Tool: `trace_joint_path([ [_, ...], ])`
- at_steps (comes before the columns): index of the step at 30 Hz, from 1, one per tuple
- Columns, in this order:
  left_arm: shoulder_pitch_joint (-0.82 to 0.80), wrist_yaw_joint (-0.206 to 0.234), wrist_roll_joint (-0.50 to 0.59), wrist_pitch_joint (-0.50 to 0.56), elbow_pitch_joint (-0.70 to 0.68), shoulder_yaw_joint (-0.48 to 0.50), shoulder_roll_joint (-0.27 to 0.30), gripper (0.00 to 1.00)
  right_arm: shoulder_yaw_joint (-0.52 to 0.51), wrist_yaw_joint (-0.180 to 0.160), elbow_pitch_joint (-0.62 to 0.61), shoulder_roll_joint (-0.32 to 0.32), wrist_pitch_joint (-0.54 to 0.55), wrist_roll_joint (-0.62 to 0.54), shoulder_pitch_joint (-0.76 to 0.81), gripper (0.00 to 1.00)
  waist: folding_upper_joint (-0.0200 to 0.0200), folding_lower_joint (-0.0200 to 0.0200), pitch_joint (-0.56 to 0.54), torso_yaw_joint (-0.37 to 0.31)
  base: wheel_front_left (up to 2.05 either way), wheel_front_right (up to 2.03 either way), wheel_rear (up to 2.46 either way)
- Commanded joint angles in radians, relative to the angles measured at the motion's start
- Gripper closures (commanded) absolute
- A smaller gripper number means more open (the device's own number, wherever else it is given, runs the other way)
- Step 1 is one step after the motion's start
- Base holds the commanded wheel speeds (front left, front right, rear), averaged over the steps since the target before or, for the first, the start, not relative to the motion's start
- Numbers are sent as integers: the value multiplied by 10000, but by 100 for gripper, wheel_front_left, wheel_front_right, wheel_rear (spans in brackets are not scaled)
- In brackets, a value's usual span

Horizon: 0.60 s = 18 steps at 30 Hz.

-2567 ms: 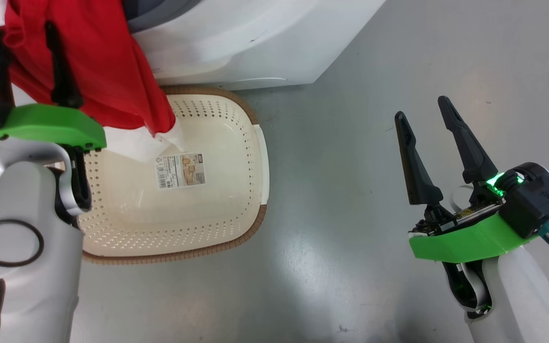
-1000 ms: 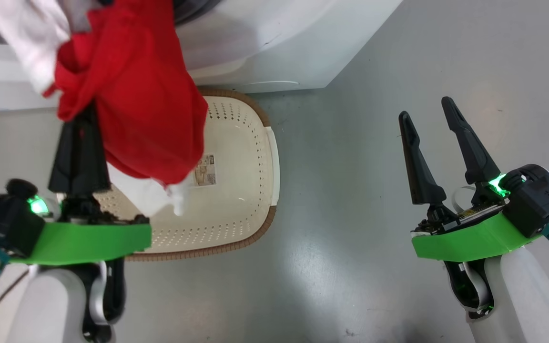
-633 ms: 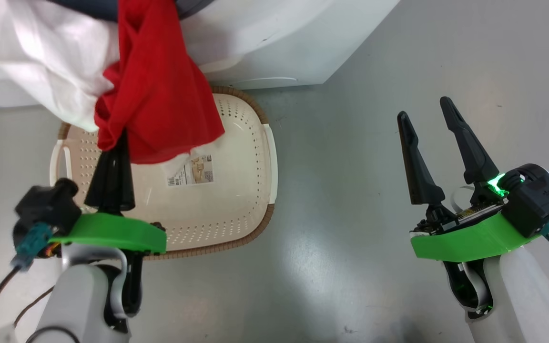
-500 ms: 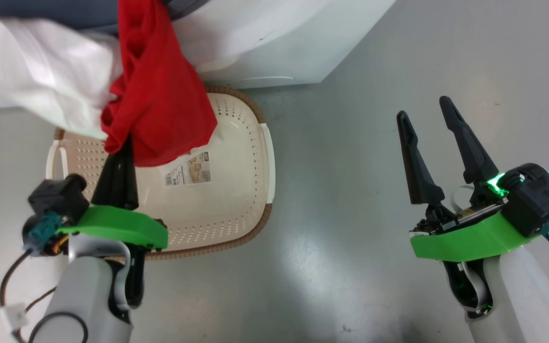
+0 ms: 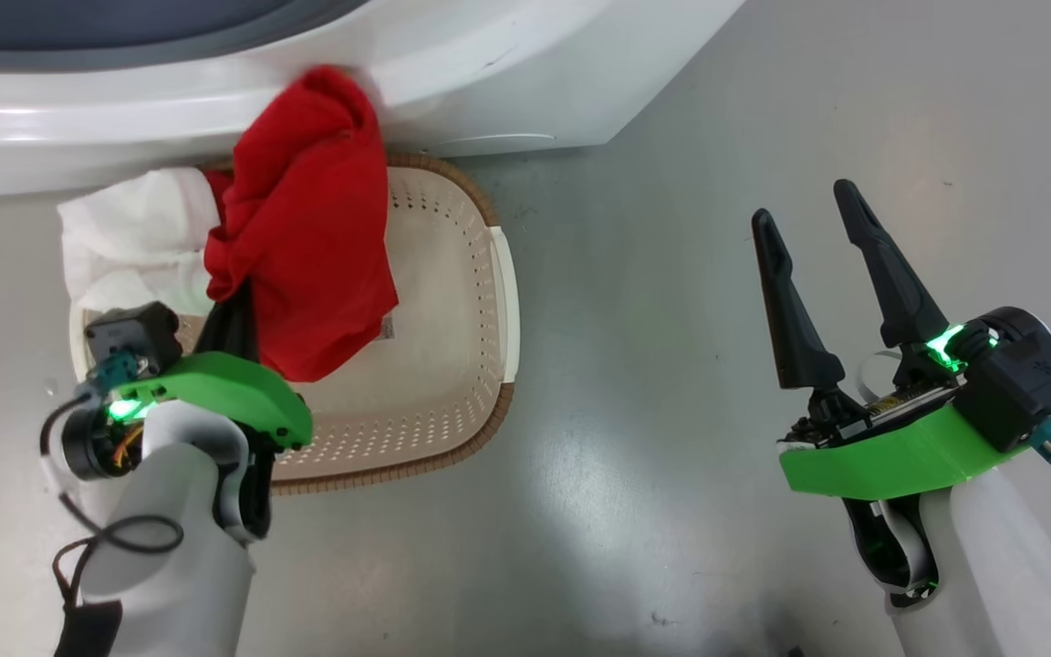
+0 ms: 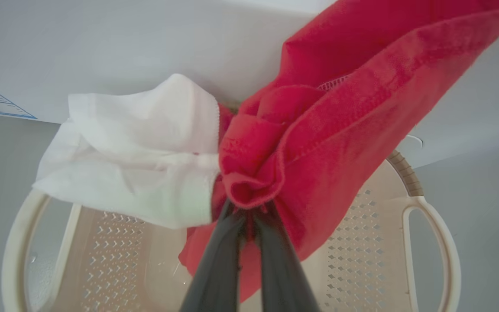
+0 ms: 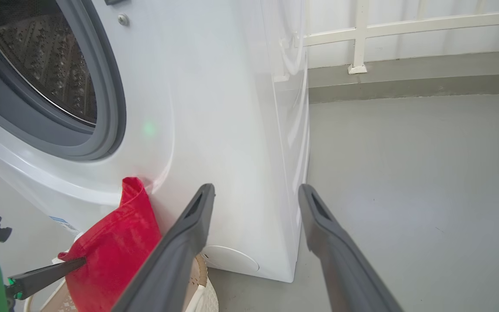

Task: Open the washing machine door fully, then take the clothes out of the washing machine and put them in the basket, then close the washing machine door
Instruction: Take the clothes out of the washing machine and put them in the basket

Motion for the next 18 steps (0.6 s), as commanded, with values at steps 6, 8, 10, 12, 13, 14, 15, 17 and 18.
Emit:
trace_joint_path([
  [6, -895, -332, -222, -174, 1944, 256, 183, 100, 342, 62, -235, 32, -61, 88, -55, 0, -1, 0, 174, -88, 0, 0, 0],
  [8, -1151, -412, -252, -188, 2457, 245, 170, 100, 344, 62, -234, 32, -61, 92, -81, 0, -1, 0, 226, -115, 0, 0, 0],
  [10, -1368, -455, -277, -180, 2938, 228, 161, 100, 341, 62, -226, 32, -61, 93, -106, 0, -1, 0, 268, -140, 0, 0, 0],
  [12, -1554, -505, -296, -169, 3338, 199, 152, 100, 350, 62, -219, 32, -61, 103, -132, 0, -1, 0, 307, -166, 0, 0, 0],
  [13, -1625, -525, -296, -151, 3495, 177, 153, 100, 358, 62, -218, 32, -61, 109, -145, 0, -1, 0, 326, -178, 0, 0, 0],
  [14, -1683, -561, -307, -146, 3613, 167, 165, 100, 365, 62, -217, 32, -61, 115, -159, 0, -1, 0, 348, -188, 0, 0, 0],
  [15, -1730, -588, -302, -150, 3703, 145, 181, 100, 368, 62, -216, 32, -61, 120, -173, 0, -1, 0, 366, -196, 0, 0, 0],
  [17, -1778, -622, -256, -158, 3843, 66, 198, 100, 371, 62, -213, 32, -61, 120, -192, 0, -1, 0, 389, -207, 0, 0, 0],
  [18, -1788, -615, -260, -167, 3891, 62, 214, 100, 371, 62, -213, 32, -61, 118, -193, 0, -1, 0, 396, -212, 0, 0, 0],
])
